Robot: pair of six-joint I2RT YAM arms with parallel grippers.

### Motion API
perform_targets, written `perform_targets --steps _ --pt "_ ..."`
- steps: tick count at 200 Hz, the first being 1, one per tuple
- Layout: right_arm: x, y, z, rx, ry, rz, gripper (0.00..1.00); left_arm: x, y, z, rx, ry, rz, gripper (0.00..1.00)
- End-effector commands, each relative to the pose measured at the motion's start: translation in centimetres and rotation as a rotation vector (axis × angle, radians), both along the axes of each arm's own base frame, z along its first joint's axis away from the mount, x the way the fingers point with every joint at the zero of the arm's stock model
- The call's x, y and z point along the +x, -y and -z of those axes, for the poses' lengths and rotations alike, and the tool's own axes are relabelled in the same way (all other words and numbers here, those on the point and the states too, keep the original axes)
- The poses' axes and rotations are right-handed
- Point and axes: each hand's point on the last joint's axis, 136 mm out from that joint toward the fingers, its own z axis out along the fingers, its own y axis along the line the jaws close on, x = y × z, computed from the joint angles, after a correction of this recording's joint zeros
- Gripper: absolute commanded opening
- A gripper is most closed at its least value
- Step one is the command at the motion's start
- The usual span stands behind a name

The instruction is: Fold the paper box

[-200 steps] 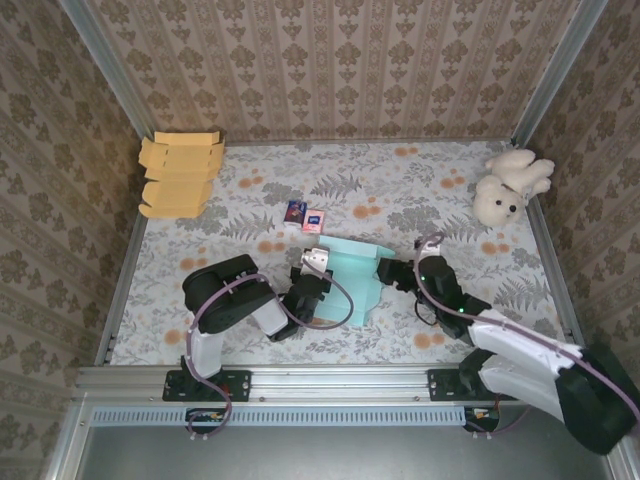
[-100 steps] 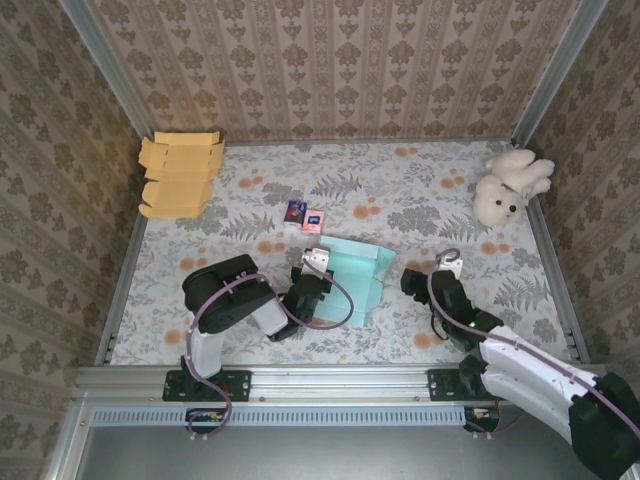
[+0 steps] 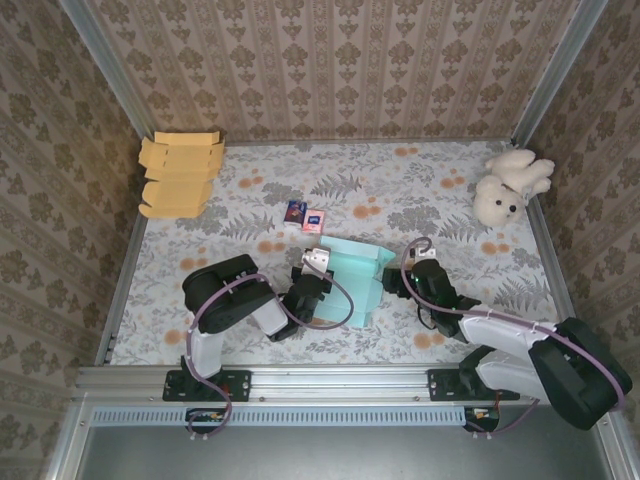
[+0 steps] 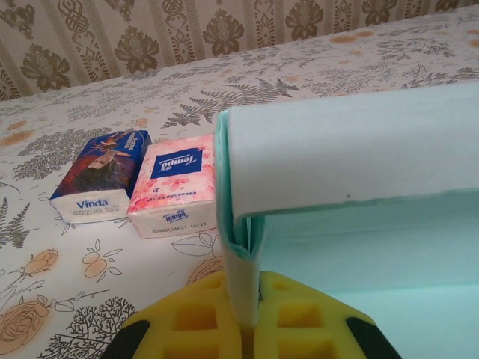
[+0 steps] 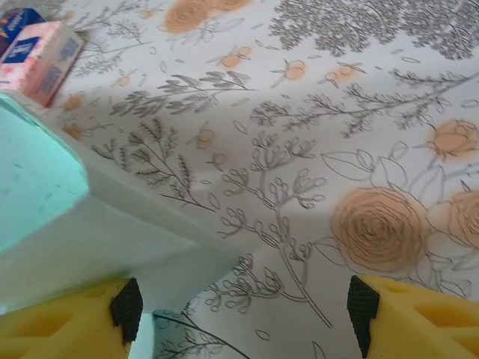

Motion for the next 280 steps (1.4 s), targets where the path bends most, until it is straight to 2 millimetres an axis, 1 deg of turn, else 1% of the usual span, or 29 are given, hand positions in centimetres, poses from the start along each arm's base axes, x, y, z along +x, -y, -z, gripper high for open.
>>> perform_targets --steps 1,18,31,61,75,100,132,147,181,234,253,280 --pt "1.2 -1.6 -2.2 0.024 0.078 -0.069 0.67 -0.2 -0.3 1.0 0.031 -0.018 0.012 0.0" --pt "1.2 -2.1 -2.2 0.027 0.085 -0.097 0.61 -0.1 -0.3 1.1 0.032 -0.02 0.012 0.0" --pt "1.2 -2.4 -2.3 0.034 0.091 -0.109 0.58 -0.1 -0.2 1.1 0.03 -0.019 0.013 0.0" --pt "1.1 -3.1 -2.4 0.047 0.094 -0.139 0.56 -0.1 -0.1 1.1 0.027 -0.021 0.016 0.0" --pt "1.0 -3.7 -2.5 0.063 0.095 -0.162 0.53 -0.1 -0.1 1.2 0.026 -0.022 0.016 0.0" --pt "0.9 -4.5 -2.8 0.091 0.098 -0.197 0.5 -0.1 -0.1 1.2 0.026 -0.023 0.015 0.0" --pt "0.9 -4.9 -2.8 0.118 0.095 -0.201 0.48 -0.1 0.1 1.1 0.023 -0.023 0.019 0.0" --pt "1.1 -4.7 -2.8 0.12 0.097 -0.187 0.46 -0.1 0.1 1.1 0.023 -0.023 0.02 0.0" --pt "1.5 -3.6 -2.9 0.124 0.117 -0.124 0.42 -0.2 -0.2 1.2 0.023 -0.025 0.016 0.0" --pt "1.9 -3.7 -3.4 0.157 0.129 -0.109 0.39 -0.3 0.0 1.3 0.019 -0.028 0.026 0.0" --pt "1.9 -4.3 -3.5 0.169 0.123 -0.137 0.38 -0.3 0.0 1.3 0.021 -0.027 0.025 0.0" --pt "1.5 -5.8 -3.6 0.209 0.115 -0.214 0.37 -0.2 0.1 1.2 0.02 -0.026 0.023 0.0"
